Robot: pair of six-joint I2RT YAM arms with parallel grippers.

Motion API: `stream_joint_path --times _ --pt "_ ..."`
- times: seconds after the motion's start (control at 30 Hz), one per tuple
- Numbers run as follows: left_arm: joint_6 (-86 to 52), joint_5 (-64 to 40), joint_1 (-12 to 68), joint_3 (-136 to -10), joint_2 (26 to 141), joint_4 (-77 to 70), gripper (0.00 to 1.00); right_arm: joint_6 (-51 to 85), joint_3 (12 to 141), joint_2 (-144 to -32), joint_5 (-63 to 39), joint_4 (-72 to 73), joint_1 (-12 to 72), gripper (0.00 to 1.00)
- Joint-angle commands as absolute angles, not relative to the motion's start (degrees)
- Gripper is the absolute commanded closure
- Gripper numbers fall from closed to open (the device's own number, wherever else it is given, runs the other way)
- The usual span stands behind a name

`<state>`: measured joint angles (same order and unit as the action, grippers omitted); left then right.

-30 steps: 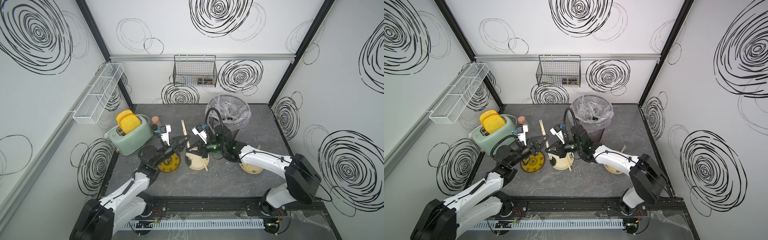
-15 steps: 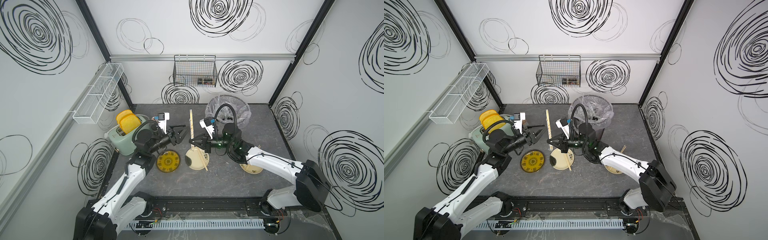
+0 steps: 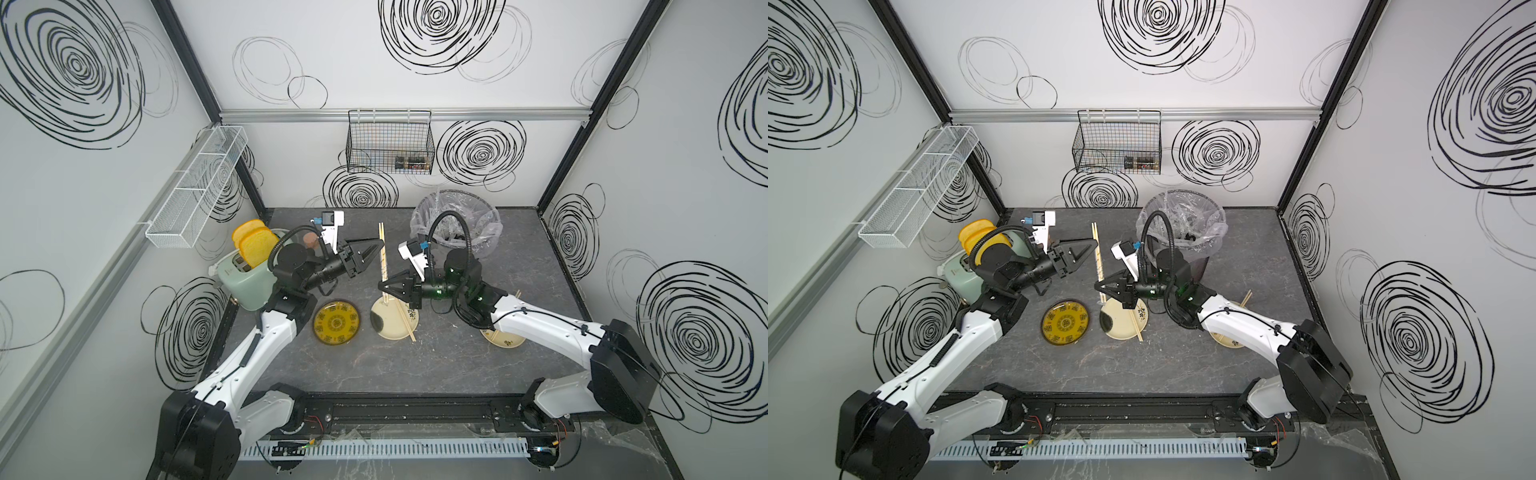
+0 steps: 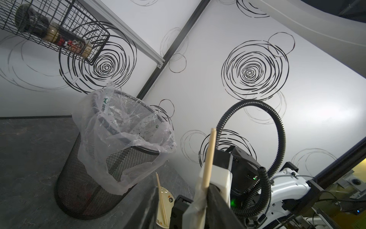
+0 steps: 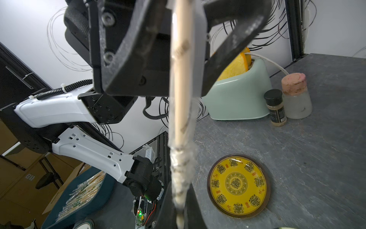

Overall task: Remove the packaging of disposable chopsticks
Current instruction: Remove the packet bag from the disposable chopsticks.

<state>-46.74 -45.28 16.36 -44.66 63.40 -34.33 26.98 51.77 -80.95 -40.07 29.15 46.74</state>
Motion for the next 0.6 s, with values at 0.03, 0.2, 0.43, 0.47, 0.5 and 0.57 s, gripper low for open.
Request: stream_joint_path --times 0.03,0.2,0.43,0.47,0.5,0.57 --pt "-47.69 -46.22 17.42 -42.57 62.93 -39.03 0.72 26.37 52.02 -79.97 -40.40 31.46 47.11 1.00" --pt "-48.06 -46.96 18.76 -38.88 62.88 -40.51 0.84 26.19 52.08 -80.24 -40.04 31.55 47.02 1.00" --pt "-47.99 -45.66 19.89 -33.41 60.59 -40.69 0.90 25.41 54.10 -80.33 -39.50 30.18 46.25 1.00" --pt "-48.01 -45.59 20.18 -32.63 60.28 -40.78 0.90 25.31 54.45 -80.44 -39.64 30.13 46.13 1.00" --pt "-48.00 -45.47 20.53 -31.83 60.10 -40.86 0.89 25.31 54.62 -80.42 -39.54 30.15 46.04 1.00" --pt "-48.07 -45.04 21.57 -30.26 59.73 -41.64 0.87 25.31 55.02 -80.57 -39.55 30.32 45.88 1.00"
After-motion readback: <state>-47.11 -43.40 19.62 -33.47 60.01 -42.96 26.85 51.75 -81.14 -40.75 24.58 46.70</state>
